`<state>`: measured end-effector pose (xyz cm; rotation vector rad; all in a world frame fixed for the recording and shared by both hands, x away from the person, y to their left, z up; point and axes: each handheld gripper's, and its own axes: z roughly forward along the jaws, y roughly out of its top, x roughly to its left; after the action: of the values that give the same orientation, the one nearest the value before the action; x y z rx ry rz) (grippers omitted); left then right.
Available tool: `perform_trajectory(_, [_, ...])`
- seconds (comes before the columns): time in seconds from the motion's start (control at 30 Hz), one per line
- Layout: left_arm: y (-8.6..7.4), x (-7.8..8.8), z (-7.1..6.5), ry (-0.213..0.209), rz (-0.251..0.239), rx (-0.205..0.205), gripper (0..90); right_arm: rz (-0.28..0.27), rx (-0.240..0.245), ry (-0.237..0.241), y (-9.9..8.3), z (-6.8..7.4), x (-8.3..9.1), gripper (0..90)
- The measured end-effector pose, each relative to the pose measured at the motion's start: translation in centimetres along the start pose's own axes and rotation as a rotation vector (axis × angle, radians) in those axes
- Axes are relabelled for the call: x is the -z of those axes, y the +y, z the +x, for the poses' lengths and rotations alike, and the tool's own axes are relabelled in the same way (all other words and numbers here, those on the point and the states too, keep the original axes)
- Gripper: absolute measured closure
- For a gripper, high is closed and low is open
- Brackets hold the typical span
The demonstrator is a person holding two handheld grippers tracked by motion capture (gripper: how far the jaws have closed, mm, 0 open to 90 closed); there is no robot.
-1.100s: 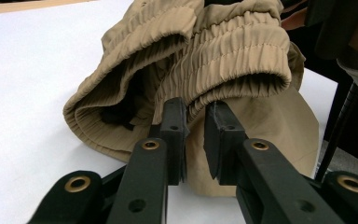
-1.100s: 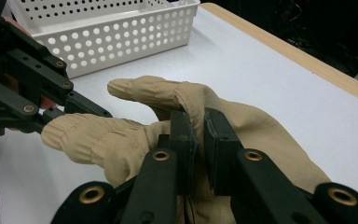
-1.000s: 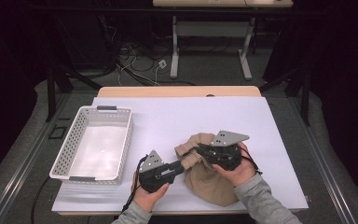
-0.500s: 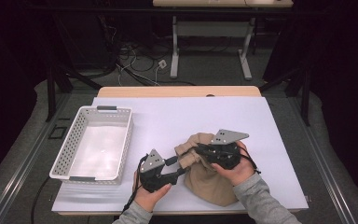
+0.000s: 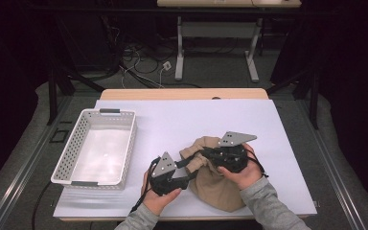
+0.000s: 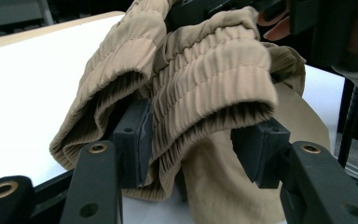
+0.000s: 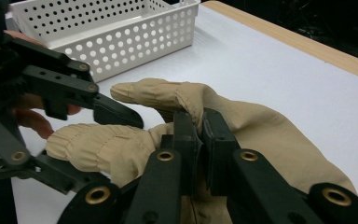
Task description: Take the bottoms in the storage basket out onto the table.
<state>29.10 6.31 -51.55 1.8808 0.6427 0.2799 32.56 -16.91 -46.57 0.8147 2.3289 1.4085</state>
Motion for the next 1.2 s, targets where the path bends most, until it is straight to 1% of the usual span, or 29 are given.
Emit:
perform_trajectory(0.03, [0.0,-0.1,0.1,0.004,0.0,0.003,52.5,0.0,-0.001,-0.002,0.0,0.0,0.0,85.4])
perform_trajectory(0.07, [-0.1,-0.2,0.1,-0.002,0.004,0.01,56.3,0.008,-0.005,-0.003,0.0,0.1,0.0,85.4])
perform_trajectory(0.1, [-0.1,-0.2,0.2,-0.006,0.006,0.022,62.7,0.009,-0.008,-0.001,0.0,0.1,0.0,85.6])
perform_trajectory(0.13, [-0.2,-0.3,0.2,-0.004,0.008,0.021,64.9,0.007,-0.007,0.002,0.0,0.0,0.0,85.7])
perform_trajectory(0.17, [-0.2,-0.2,0.3,0.008,0.014,0.009,69.3,0.009,-0.005,0.0,0.0,0.0,0.0,85.9])
perform_trajectory(0.2, [-0.2,-0.2,0.3,0.016,0.021,0.007,72.2,0.008,-0.005,-0.003,0.1,-0.1,0.1,86.1])
perform_trajectory(0.23, [-0.2,-0.2,0.3,0.01,0.031,0.011,74.0,-0.002,-0.011,-0.006,0.1,-0.1,0.1,86.3])
perform_trajectory(0.27, [-0.2,-0.1,0.4,0.015,0.034,0.01,76.5,-0.006,-0.017,-0.008,0.1,-0.2,0.1,86.5])
perform_trajectory(0.3, [-0.2,-0.1,0.4,0.016,0.036,0.013,78.9,-0.008,-0.012,-0.013,0.1,-0.3,0.2,86.7])
perform_trajectory(0.37, [-0.1,0.0,0.5,0.02,0.037,0.005,80.4,-0.006,-0.02,-0.018,0.2,-0.3,0.4,87.0])
perform_trajectory(0.4, [0.0,0.1,0.5,0.022,0.038,0.003,81.1,-0.015,-0.014,-0.024,0.2,-0.4,0.5,87.1])
perform_trajectory(0.47, [0.2,0.3,0.7,0.02,0.039,0.016,81.7,-0.02,-0.014,-0.037,0.3,-0.6,0.8,87.4])
perform_trajectory(0.53, [0.4,0.7,1.0,0.029,0.032,0.017,82.0,-0.026,-0.018,-0.051,0.4,-1.0,1.2,87.5])
perform_trajectory(0.57, [0.6,1.0,1.2,0.029,0.024,0.028,82.1,-0.038,-0.022,-0.064,0.5,-1.2,1.4,87.6])
perform_trajectory(0.6, [0.7,1.2,1.3,0.039,0.01,0.029,82.2,-0.043,-0.03,-0.068,0.5,-1.5,1.7,87.6])
perform_trajectory(0.67, [1.1,1.8,1.7,0.046,0.005,0.026,82.3,-0.052,-0.049,-0.083,0.5,-2.1,2.2,87.6])
perform_trajectory(0.7, [1.2,2.0,1.8,0.055,-0.007,0.027,82.3,-0.059,-0.061,-0.089,0.5,-2.5,2.5,87.6])
perform_trajectory(0.8, [1.8,2.8,2.4,0.073,-0.025,0.024,82.3,-0.079,-0.079,-0.117,0.6,-3.4,3.5,87.7])
perform_trajectory(0.87, [2.1,3.4,2.9,0.096,-0.045,0.021,82.3,-0.098,-0.091,-0.138,0.7,-4.0,4.2,87.7])
perform_trajectory(0.93, [2.5,3.8,3.4,0.117,-0.072,0.031,82.3,-0.112,-0.105,-0.158,0.8,-4.7,4.9,87.7])
perform_trajectory(1.0, [2.8,4.3,4.0,0.129,-0.087,0.036,82.2,-0.128,-0.114,-0.177,0.8,-5.4,5.6,87.8])
perform_trajectory(1.1, [3.2,4.6,4.9,0.145,-0.105,0.044,82.2,-0.15,-0.143,-0.203,0.8,-6.4,6.7,87.8])
perform_trajectory(1.17, [3.3,4.5,5.2,0.149,-0.111,0.051,82.2,-0.157,-0.165,-0.211,0.7,-7.0,7.3,87.8])
perform_trajectory(1.2, [3.4,4.4,5.4,0.154,-0.116,0.053,82.2,-0.167,-0.173,-0.223,0.5,-7.4,7.6,87.8])
